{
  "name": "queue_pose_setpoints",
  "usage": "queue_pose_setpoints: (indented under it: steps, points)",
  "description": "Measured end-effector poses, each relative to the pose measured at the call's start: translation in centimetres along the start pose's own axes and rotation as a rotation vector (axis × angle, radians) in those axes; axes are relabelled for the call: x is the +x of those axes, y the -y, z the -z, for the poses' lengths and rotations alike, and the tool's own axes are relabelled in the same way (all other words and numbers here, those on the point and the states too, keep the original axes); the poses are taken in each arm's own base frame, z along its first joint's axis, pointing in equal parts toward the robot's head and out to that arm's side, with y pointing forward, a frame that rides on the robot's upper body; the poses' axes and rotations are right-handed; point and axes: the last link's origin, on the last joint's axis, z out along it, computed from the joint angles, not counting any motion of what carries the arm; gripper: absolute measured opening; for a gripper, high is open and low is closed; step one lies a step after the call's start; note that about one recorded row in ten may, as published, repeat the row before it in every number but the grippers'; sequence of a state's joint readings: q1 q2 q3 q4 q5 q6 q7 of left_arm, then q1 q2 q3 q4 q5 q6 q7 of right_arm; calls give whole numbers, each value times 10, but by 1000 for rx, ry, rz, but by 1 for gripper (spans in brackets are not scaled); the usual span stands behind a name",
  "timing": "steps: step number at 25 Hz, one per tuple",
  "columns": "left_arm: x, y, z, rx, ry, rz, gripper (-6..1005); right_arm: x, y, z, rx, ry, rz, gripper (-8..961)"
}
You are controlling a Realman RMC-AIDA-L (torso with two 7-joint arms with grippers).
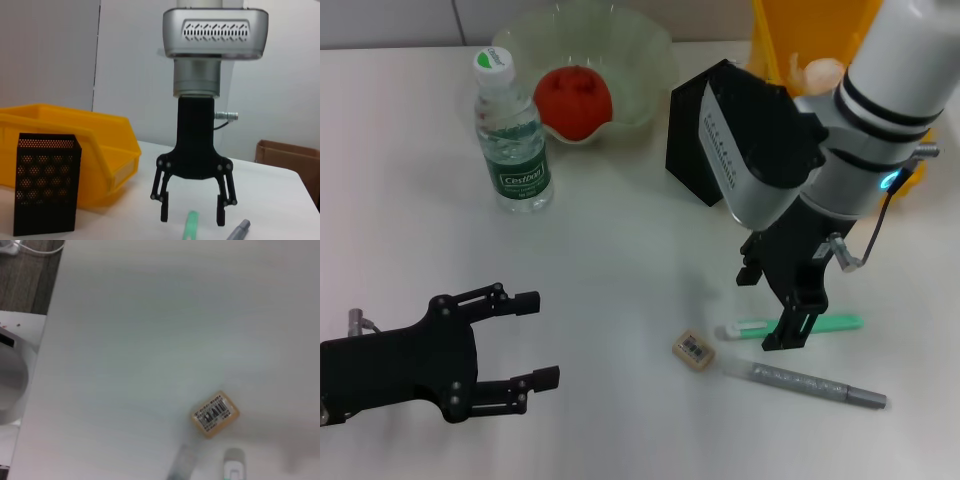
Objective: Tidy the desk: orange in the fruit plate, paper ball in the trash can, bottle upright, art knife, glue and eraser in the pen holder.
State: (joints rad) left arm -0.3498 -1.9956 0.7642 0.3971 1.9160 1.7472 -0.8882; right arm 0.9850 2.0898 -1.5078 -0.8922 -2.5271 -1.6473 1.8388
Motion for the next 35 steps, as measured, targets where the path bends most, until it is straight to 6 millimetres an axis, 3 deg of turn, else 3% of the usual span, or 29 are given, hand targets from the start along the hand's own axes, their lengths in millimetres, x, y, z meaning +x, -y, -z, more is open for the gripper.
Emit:
queue_pose_setpoints:
  steps: [24, 35]
  points:
    - [0, 1, -1, 3, 1, 2, 831, 0, 1, -24, 24, -14, 17, 825]
    - [0, 1, -1, 4, 1, 2, 831, -1, 0, -29, 30, -14, 27, 763]
